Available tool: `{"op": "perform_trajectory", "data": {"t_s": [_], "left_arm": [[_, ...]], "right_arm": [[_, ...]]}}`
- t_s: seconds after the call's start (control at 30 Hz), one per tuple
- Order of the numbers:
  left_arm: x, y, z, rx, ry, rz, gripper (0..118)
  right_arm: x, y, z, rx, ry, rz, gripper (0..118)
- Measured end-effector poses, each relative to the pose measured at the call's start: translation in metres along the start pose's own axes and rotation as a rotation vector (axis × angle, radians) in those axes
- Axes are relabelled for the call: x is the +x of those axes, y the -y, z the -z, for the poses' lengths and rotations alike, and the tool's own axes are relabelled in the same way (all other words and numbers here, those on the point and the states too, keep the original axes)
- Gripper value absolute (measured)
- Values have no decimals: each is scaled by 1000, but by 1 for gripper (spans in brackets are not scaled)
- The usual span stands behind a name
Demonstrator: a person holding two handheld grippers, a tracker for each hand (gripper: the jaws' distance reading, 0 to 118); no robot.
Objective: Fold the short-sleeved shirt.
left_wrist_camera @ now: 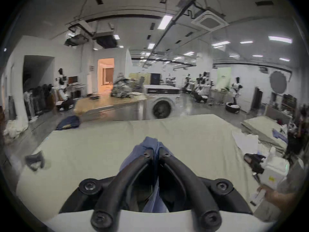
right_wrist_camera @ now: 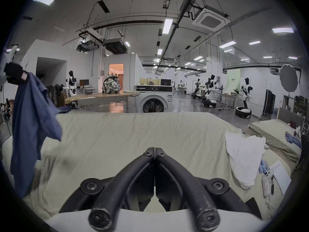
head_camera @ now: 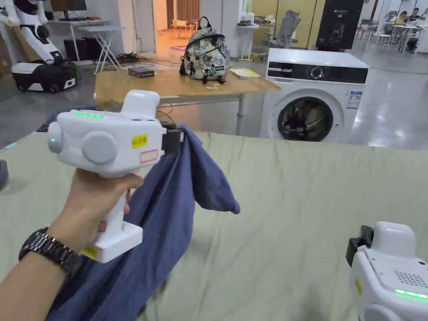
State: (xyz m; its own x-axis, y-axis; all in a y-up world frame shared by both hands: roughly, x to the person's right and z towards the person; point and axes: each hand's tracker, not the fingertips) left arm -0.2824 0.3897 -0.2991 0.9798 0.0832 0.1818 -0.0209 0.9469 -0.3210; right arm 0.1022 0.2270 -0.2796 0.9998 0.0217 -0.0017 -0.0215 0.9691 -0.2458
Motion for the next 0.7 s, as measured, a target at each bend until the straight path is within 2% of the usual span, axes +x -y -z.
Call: {"op": "perform_trajectory", "data": {"t_s": [0.2, 0.43, 0.63, 0.7], "left_arm": [[110, -1, 66, -48, 204, 70, 0], [203, 54, 110, -199, 360, 129, 0], [229, 112, 120, -290, 406, 108, 0], [227, 122, 118, -302, 403, 84, 10]], "right_arm": [[24, 1, -8, -3, 42, -1, 0], [54, 8, -17, -17, 101, 3, 0], [69, 14, -20, -46, 124, 3, 0], [71, 15, -21, -56, 125, 4, 0]]}}
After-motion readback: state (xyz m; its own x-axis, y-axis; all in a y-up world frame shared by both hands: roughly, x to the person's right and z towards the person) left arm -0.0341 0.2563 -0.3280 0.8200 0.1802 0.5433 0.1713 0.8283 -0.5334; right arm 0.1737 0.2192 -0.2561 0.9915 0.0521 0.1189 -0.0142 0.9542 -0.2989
